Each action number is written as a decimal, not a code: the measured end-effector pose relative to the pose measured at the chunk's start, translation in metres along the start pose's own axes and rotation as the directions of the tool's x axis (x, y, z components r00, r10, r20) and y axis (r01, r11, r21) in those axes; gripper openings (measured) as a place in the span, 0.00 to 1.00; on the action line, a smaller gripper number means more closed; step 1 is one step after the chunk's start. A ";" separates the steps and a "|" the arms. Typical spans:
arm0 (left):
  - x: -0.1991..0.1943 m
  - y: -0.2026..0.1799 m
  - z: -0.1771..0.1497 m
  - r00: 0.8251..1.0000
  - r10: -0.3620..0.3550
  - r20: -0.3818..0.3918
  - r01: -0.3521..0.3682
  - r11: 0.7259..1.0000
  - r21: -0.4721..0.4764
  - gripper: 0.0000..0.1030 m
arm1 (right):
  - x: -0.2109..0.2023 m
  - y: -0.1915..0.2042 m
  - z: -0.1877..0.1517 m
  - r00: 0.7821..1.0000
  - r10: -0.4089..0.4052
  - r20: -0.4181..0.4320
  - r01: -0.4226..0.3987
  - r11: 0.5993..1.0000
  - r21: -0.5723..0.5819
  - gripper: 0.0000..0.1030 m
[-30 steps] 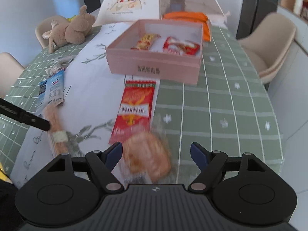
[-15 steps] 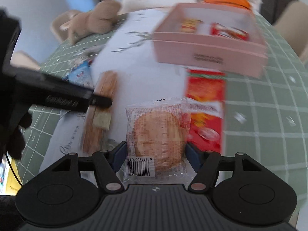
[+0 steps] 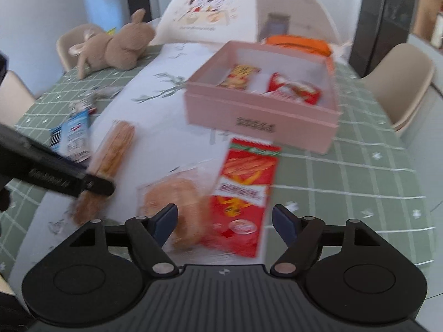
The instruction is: Organize snacks
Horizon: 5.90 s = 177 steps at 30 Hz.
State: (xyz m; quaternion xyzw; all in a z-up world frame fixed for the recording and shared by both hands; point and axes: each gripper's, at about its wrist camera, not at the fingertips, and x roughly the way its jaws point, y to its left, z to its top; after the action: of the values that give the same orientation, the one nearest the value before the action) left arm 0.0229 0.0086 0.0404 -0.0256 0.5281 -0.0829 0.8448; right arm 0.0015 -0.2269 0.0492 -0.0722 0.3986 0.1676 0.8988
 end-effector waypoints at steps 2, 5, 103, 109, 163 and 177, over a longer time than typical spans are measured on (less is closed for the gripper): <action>-0.005 0.007 -0.001 0.999 0.048 0.017 -0.048 0.999 -0.001 0.50 | 0.002 -0.006 0.003 1.000 -0.013 -0.003 0.013 0.999 0.033 0.74; -0.011 0.025 -0.003 0.996 0.088 0.025 -0.087 0.995 -0.039 0.47 | 0.007 -0.006 0.006 0.999 0.029 -0.020 -0.028 0.998 0.055 0.74; 0.018 0.006 0.049 0.975 0.218 0.031 -0.218 0.976 -0.012 0.34 | 0.023 -0.011 -0.036 0.994 -0.064 -0.087 0.073 0.992 0.103 0.93; 0.022 0.002 0.053 0.975 0.222 0.019 -0.222 0.975 0.008 0.34 | 0.024 -0.011 -0.037 0.994 -0.069 -0.079 0.077 0.991 0.106 0.95; 0.017 0.018 0.044 0.996 0.094 -0.005 -0.094 0.995 -0.031 0.63 | 0.027 -0.005 -0.050 0.998 -0.051 0.048 0.048 0.997 0.065 1.00; 0.026 0.063 0.059 0.989 0.148 0.009 -0.138 0.942 -0.305 0.65 | 0.027 -0.006 -0.051 0.997 -0.033 0.068 0.030 0.999 0.045 1.00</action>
State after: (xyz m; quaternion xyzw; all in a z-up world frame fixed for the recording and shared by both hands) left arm 0.0940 0.0634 0.0354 -0.1180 0.5215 0.0612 0.8428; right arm -0.0148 -0.2392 -0.0052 -0.0529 0.3697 0.1473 0.9159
